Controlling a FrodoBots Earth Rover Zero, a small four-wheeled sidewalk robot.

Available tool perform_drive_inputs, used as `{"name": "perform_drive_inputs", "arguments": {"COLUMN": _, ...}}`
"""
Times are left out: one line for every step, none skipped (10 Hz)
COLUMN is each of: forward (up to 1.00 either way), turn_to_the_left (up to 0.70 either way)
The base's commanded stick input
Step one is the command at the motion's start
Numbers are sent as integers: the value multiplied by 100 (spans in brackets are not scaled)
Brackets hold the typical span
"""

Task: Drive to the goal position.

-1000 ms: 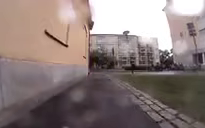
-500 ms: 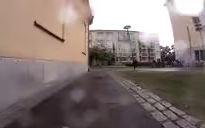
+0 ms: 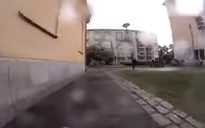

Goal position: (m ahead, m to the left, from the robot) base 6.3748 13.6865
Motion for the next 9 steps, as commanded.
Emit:
{"name": "perform_drive_inputs", "arguments": {"forward": 85, "turn_to_the_left": 0}}
{"name": "perform_drive_inputs", "arguments": {"forward": 85, "turn_to_the_left": 0}}
{"name": "perform_drive_inputs", "arguments": {"forward": 85, "turn_to_the_left": 0}}
{"name": "perform_drive_inputs", "arguments": {"forward": 85, "turn_to_the_left": 0}}
{"name": "perform_drive_inputs", "arguments": {"forward": 85, "turn_to_the_left": 0}}
{"name": "perform_drive_inputs", "arguments": {"forward": 85, "turn_to_the_left": 0}}
{"name": "perform_drive_inputs", "arguments": {"forward": 85, "turn_to_the_left": 0}}
{"name": "perform_drive_inputs", "arguments": {"forward": 85, "turn_to_the_left": 0}}
{"name": "perform_drive_inputs", "arguments": {"forward": 85, "turn_to_the_left": 0}}
